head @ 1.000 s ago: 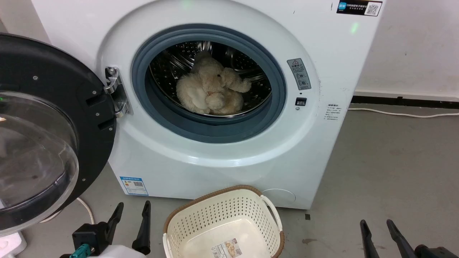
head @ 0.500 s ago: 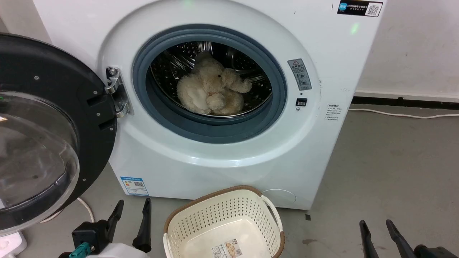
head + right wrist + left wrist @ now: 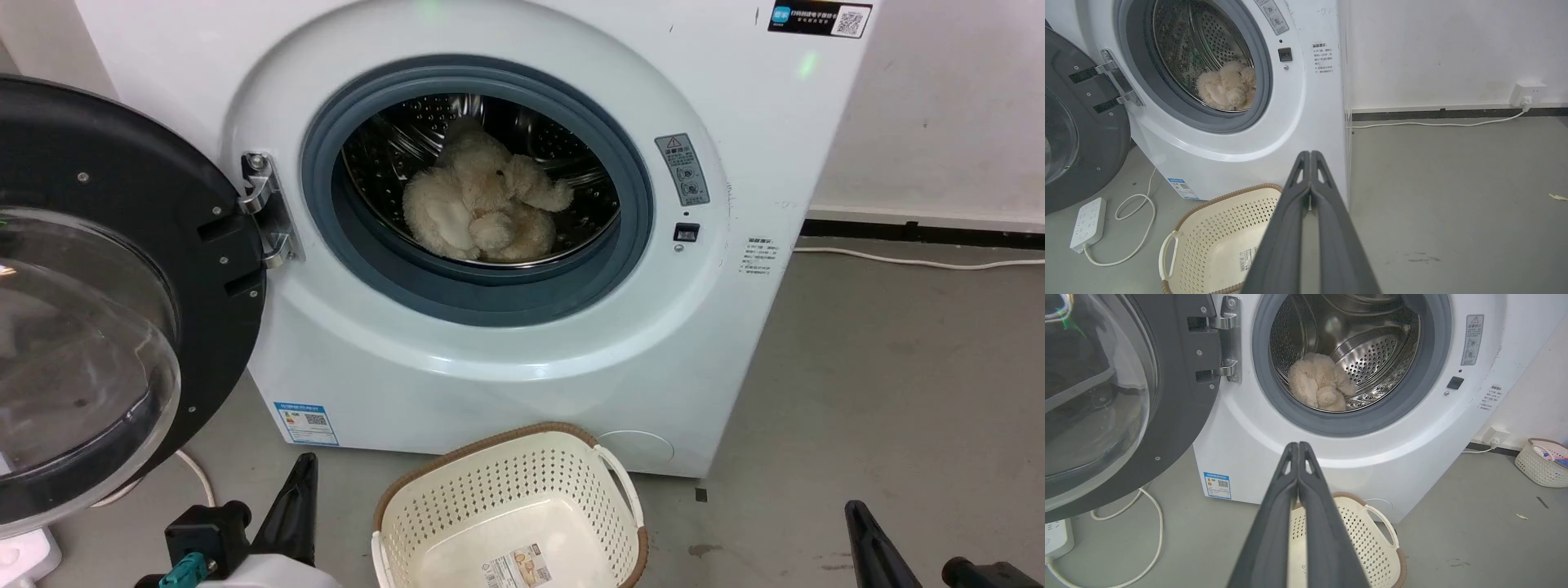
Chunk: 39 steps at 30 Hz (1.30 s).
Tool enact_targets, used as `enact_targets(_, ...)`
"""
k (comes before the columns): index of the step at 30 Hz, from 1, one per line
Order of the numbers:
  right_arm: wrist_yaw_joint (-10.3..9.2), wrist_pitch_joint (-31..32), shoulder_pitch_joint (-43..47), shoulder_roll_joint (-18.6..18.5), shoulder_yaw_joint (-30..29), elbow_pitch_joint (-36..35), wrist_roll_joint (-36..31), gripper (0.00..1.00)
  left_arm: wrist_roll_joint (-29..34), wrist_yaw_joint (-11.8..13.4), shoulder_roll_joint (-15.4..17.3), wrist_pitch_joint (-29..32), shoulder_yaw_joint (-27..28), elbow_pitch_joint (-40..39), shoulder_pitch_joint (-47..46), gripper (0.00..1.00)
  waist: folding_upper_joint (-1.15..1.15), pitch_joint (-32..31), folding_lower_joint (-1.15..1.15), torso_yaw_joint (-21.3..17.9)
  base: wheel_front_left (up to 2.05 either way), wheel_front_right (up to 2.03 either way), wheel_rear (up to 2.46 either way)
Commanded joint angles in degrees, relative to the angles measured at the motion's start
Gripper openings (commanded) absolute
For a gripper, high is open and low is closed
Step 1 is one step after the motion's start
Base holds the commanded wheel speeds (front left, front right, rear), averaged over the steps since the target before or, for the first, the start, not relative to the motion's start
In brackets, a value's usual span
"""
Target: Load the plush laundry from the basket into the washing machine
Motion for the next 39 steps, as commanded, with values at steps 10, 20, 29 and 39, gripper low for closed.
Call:
enact_targets(10,0.0,0.7,-1.2,0.0,0.2,0.0,-1.1,0.0,2.8,-0.9,-1.5,0.8,1.5,-0.2,-0.2,0.0,0.0,0.2,0.0,-0.1,0.0,0.0,0.0)
enact_targets(20,0.01,1.3,-2.2,0.0,0.4,0.1,-2.0,0.0,5.2,-1.7,-2.8,1.4,2.8,-0.4,-0.4,0.0,0.0,0.5,0.0,-0.2,0.0,0.0,0.0)
enact_targets(29,0.01,1.7,-3.0,0.0,0.6,0.1,-2.8,0.0,7.1,-2.3,-3.8,1.9,3.8,-0.6,-0.6,0.0,0.0,0.7,0.0,-0.3,0.0,0.0,0.0)
enact_targets(39,0.01,2.3,-4.1,0.0,0.8,0.1,-3.7,0.0,9.4,-3.0,-5.1,2.6,5.1,-0.7,-0.8,0.0,0.0,0.9,0.0,-0.5,0.0,0.0,0.0)
